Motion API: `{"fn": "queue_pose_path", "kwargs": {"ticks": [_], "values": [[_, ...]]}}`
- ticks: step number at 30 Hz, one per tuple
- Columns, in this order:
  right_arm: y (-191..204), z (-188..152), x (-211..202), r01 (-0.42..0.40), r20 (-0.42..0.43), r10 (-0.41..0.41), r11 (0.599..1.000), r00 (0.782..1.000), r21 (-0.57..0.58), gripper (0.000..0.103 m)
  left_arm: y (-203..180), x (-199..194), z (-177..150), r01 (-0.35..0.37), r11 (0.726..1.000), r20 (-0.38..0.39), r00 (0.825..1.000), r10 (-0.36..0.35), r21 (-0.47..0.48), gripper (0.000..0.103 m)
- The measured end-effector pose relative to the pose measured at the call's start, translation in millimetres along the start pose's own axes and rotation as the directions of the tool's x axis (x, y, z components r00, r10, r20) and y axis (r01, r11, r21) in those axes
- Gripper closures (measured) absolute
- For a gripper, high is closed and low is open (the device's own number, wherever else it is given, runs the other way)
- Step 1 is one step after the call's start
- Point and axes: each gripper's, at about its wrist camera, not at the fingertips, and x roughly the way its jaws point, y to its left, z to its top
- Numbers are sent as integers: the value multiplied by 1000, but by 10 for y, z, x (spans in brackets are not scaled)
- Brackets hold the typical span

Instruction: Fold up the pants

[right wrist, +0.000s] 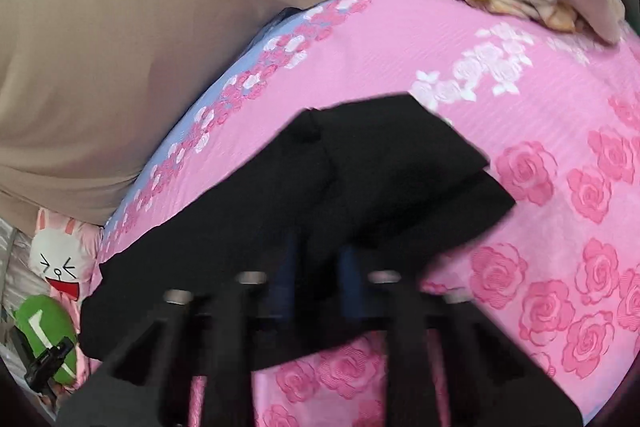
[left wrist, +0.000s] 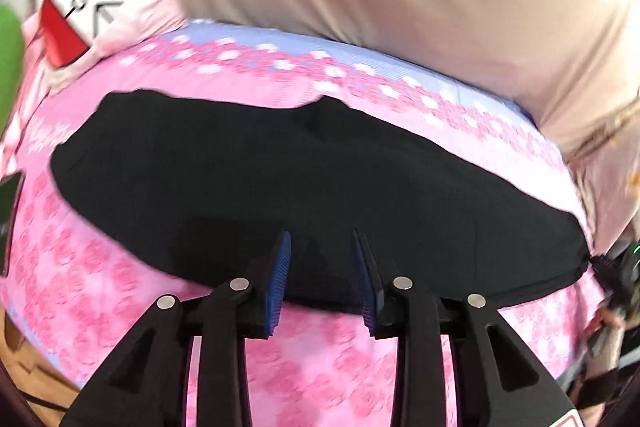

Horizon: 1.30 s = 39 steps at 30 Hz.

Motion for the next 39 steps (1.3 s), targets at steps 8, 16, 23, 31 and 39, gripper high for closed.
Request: {"fn": "queue_pose_path", "kwargs": {"ticks": [8, 16, 23, 31, 39], "values": [[-151, -277, -118, 113, -29, -116, 990, 993, -83, 98, -271, 467, -225, -22, 997, -56, 998, 26, 78, 73], [-311, -149, -64, 48, -43, -47, 999, 998, 8, 73, -264, 753, -419, -44, 988, -98, 993, 59, 148, 71], [-186, -190, -381, 94, 35, -93, 995, 995, -32, 84, -239, 644, -534, -64, 955, -116, 988, 101, 289, 103], [-494, -282, -467, 114, 12, -115, 990, 993, 89, 38, -425, 75, -528, 18, 962, 15, 1000, -22, 273, 68], [-511, -57, -13, 100, -5, -100, 984, 995, 145, 28, -679, 177, -553, -3, 967, 65, 998, -14, 254, 47]]}}
